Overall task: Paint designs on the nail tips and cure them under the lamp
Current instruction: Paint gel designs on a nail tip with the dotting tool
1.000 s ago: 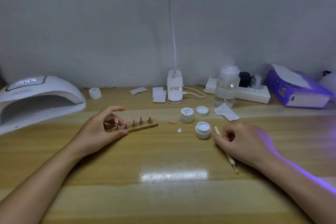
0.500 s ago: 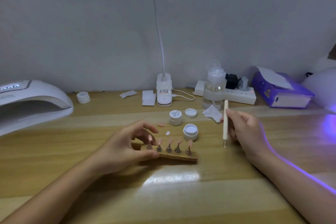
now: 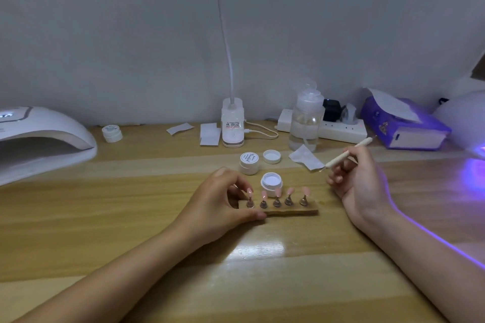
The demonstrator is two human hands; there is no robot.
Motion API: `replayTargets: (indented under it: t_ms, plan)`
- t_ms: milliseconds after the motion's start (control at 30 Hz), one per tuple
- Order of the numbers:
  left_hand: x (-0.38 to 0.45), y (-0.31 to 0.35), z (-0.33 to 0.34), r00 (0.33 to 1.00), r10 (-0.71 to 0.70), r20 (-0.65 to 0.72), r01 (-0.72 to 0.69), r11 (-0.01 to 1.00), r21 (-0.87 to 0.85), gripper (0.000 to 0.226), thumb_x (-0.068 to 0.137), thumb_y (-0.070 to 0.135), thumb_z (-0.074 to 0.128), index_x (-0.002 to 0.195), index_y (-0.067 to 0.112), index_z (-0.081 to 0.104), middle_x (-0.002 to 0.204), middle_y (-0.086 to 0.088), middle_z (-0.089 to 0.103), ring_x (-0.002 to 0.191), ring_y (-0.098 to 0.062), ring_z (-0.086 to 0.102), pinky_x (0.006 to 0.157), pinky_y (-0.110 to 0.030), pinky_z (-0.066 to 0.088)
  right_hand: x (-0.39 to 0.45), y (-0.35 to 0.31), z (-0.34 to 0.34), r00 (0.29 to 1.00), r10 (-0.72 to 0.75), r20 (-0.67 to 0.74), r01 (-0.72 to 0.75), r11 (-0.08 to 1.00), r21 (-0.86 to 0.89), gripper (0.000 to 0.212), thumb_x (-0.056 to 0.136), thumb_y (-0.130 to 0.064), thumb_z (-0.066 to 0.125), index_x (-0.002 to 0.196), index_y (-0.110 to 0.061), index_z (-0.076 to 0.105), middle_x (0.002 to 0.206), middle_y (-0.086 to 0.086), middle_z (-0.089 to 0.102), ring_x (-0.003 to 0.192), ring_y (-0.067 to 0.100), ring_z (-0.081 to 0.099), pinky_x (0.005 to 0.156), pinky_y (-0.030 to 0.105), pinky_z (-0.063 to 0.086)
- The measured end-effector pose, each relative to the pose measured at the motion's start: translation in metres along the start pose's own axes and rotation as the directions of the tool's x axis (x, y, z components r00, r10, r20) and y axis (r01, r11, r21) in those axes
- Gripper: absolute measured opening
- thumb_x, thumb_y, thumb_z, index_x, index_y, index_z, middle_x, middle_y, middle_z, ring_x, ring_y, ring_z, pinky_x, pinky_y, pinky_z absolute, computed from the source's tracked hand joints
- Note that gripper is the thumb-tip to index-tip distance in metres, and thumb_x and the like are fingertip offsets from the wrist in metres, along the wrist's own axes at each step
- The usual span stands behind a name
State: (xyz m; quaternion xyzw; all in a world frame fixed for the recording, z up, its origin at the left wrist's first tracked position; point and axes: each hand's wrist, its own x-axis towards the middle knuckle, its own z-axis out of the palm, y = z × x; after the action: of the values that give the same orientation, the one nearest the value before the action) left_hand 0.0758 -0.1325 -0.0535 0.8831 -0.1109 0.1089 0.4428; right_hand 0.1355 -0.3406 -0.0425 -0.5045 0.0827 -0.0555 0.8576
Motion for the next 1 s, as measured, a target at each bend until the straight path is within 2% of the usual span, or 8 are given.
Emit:
replayTargets:
  t_ms: [167, 300, 467, 533, 600, 733, 833, 1000]
  plan:
    - [0.003, -0.001, -0.007, 0.993, -0.029, 0.112, 0.039, 0.996, -0.085, 0.020, 0.063, 0.021, 0.080, 0.069, 0.025, 0.062, 0.085, 0.006, 0.058, 0.080, 0.000, 0.059, 0.075, -0.010, 0.044, 0.002, 0.000, -0.001, 0.996, -0.049, 0.076, 0.054, 0.996, -0.065, 0.018, 0.093, -0.014, 0.048, 0.076, -0.012, 0.054, 0.053, 0.001, 0.053, 0.038, 0.004, 0.041, 0.042, 0.017, 0.037]
    - [0.006, -0.004, -0.011, 0.987, -0.018, 0.161, 0.043, 0.988, -0.150, 0.014, 0.074, 0.006, 0.072, 0.076, 0.020, 0.071, 0.087, -0.002, 0.065, 0.082, -0.002, 0.060, 0.080, -0.013, 0.043, 0.004, -0.004, -0.008, 0.988, -0.106, 0.110, 0.118, 0.987, -0.109, 0.035, 0.091, -0.011, 0.052, 0.125, -0.023, 0.050, 0.050, -0.002, 0.052, 0.040, 0.002, 0.042, 0.042, 0.016, 0.042]
    - [0.004, -0.004, -0.010, 0.994, -0.001, 0.113, 0.020, 0.986, -0.166, 0.017, 0.072, 0.004, 0.074, 0.073, 0.021, 0.074, 0.082, 0.005, 0.068, 0.079, 0.003, 0.060, 0.075, -0.004, 0.039, -0.002, -0.008, -0.014, 0.958, -0.046, 0.282, 0.050, 0.999, -0.010, 0.032, 0.095, -0.010, 0.028, 0.101, -0.017, 0.058, 0.073, 0.003, 0.071, 0.051, 0.006, 0.058, 0.049, 0.015, 0.048]
    - [0.003, -0.005, -0.008, 0.997, 0.006, 0.071, 0.006, 0.985, -0.171, 0.022, 0.069, 0.005, 0.076, 0.067, 0.026, 0.072, 0.077, 0.007, 0.068, 0.075, 0.003, 0.060, 0.073, -0.005, 0.041, -0.006, -0.006, -0.012, 0.950, -0.050, 0.307, 0.056, 0.998, -0.012, 0.022, 0.093, -0.008, 0.032, 0.093, -0.017, 0.053, 0.079, 0.004, 0.073, 0.055, 0.007, 0.062, 0.051, 0.015, 0.049]
    - [0.003, -0.006, -0.005, 0.999, 0.024, 0.034, -0.019, 0.988, -0.151, 0.021, 0.067, 0.005, 0.078, 0.064, 0.025, 0.071, 0.074, 0.006, 0.068, 0.073, 0.001, 0.060, 0.073, -0.005, 0.041, -0.009, -0.004, -0.009, 0.958, -0.113, 0.265, 0.140, 0.986, -0.086, 0.009, 0.088, -0.015, 0.049, 0.080, -0.017, 0.047, 0.058, 0.004, 0.067, 0.044, 0.007, 0.053, 0.043, 0.014, 0.043]
    - [0.002, -0.006, -0.002, 0.999, 0.042, -0.010, -0.043, 0.992, -0.119, 0.019, 0.065, 0.006, 0.080, 0.062, 0.020, 0.068, 0.074, -0.001, 0.065, 0.070, -0.003, 0.059, 0.067, -0.012, 0.043, -0.011, -0.001, -0.008, 0.962, -0.101, 0.254, 0.143, 0.978, -0.151, 0.042, 0.083, -0.050, 0.038, 0.059, -0.018, 0.050, 0.030, -0.002, 0.029, 0.028, 0.009, 0.021, 0.035, 0.017, 0.018]
    - [0.002, -0.006, -0.002, 0.998, 0.063, -0.026, -0.065, 0.993, -0.099, 0.027, 0.065, 0.007, 0.080, 0.058, 0.025, 0.062, 0.072, -0.001, 0.064, 0.068, -0.007, 0.058, 0.066, -0.015, 0.043, -0.009, -0.001, -0.009, 0.957, -0.032, 0.287, 0.074, 0.988, -0.138, 0.066, 0.092, -0.053, 0.023, 0.059, -0.019, 0.069, 0.035, 0.003, 0.040, 0.029, 0.009, 0.028, 0.036, 0.015, 0.025]
    - [0.001, -0.005, -0.002, 0.997, 0.079, -0.007, -0.079, 0.995, -0.066, 0.023, 0.067, 0.009, 0.079, 0.059, 0.023, 0.061, 0.072, -0.003, 0.063, 0.068, -0.008, 0.058, 0.066, -0.018, 0.044, -0.010, 0.001, -0.001, 0.968, 0.010, 0.250, 0.052, 0.970, -0.239, 0.034, 0.063, -0.049, 0.063, 0.047, -0.020, 0.065, 0.038, -0.002, 0.044, 0.033, 0.007, 0.035, 0.036, 0.015, 0.030]
